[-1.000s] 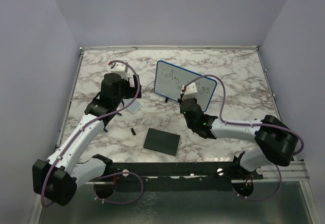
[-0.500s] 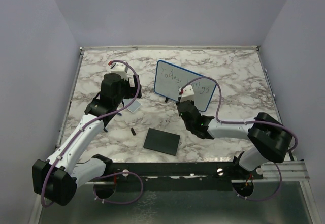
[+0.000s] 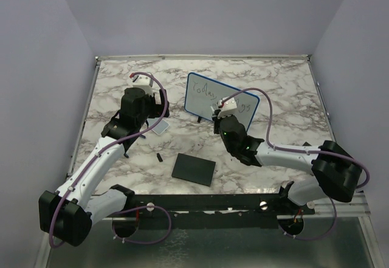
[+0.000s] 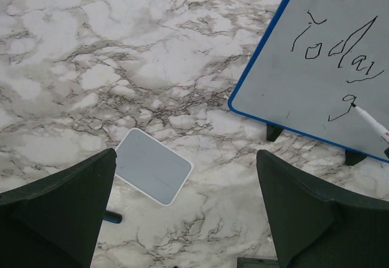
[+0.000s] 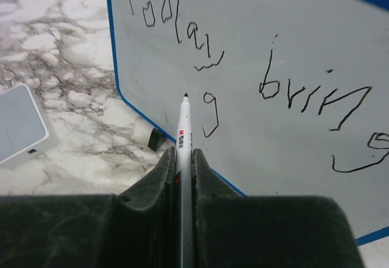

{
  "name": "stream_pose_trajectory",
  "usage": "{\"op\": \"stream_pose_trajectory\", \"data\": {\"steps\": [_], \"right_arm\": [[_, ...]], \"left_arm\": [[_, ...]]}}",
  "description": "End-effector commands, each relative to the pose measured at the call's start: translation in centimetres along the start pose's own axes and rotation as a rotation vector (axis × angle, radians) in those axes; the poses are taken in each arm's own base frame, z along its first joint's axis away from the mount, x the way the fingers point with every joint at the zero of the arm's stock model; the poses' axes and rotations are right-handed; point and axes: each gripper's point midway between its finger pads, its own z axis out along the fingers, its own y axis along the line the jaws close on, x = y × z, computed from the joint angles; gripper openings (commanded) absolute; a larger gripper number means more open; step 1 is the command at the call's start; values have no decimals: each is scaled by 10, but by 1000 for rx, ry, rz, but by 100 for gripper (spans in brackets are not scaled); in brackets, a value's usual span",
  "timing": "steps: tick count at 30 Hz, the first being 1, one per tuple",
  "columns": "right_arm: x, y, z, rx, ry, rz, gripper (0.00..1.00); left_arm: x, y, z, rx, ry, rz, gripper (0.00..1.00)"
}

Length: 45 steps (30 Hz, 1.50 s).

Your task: Write a sentence on the whiteboard

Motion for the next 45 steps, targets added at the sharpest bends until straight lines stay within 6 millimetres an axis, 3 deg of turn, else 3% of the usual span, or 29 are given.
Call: {"op": "stream_pose_trajectory", "data": {"steps": [1,6,13,45], "right_arm": [[-19,-3,-15,-29,-46,16,0],[-14,-22,-20,53,-19,-10,0],[0,-30,-21,99,15,-20,0],[1,-29,-3,144,8,-61,0]], "left_arm": [[-1,1,-3,-7,-13,8,99],[-1,1,-3,-4,-12,7,99],[0,0,-2,-2,-8,7,99],[0,0,-2,-4,-7,7,99]]}}
